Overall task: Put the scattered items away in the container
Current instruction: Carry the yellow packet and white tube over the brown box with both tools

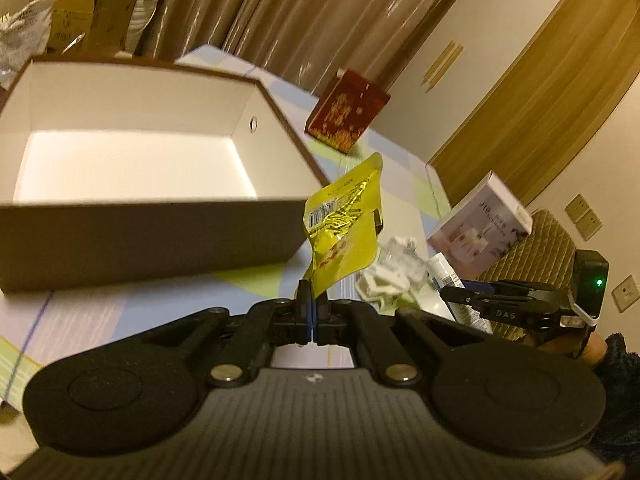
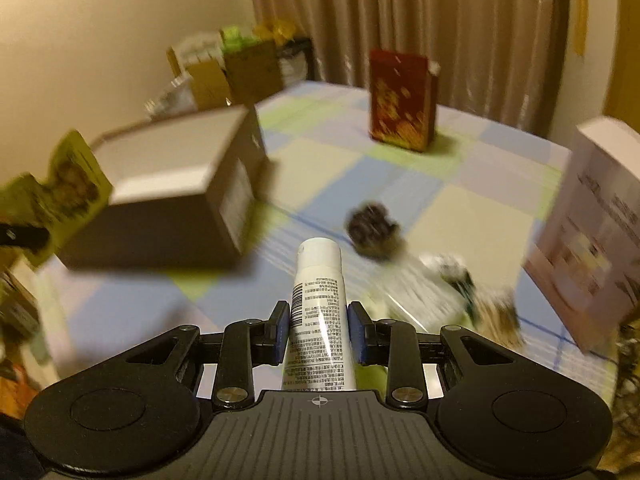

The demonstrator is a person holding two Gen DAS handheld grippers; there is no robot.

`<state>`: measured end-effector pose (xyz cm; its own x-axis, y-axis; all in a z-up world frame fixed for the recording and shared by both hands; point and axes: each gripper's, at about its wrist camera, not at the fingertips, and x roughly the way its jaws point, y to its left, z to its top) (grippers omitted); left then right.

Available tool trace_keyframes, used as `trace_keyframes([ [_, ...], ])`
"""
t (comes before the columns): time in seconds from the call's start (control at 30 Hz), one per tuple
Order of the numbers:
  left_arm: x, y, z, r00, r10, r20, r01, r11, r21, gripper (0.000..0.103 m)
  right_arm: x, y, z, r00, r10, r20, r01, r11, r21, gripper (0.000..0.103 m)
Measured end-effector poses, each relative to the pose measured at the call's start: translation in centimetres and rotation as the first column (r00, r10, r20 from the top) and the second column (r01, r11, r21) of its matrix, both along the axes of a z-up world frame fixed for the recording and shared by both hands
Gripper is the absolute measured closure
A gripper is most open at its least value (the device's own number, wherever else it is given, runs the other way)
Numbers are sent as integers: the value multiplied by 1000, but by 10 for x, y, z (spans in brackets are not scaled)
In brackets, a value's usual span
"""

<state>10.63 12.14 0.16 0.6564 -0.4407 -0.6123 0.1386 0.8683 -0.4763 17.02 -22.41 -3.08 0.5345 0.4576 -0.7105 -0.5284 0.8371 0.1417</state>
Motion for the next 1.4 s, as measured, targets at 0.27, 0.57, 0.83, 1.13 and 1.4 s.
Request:
trace_keyframes([
  [0.27,13,34,29,997,30,64,-32,999,28,103,22,53,37,989,137,51,-141,986,87,69],
  [0.57,44,75,39,993,74,91,-81,994,73,103,55,133,55,963,245,111,-262,950,172,69],
  [0.83,84,96,38,996,61,70,-69,991,117,103,86,201,46,951,292,104,-304,943,137,69],
  [1.13,122,111,19,998,59,17,-61,982,181,103,110,244,16,959,281,41,-283,957,61,69],
  [1.4,165,114,-12,993,52,-104,-28,975,220,103,131,271,-17,961,271,-55,-273,961,-46,69],
])
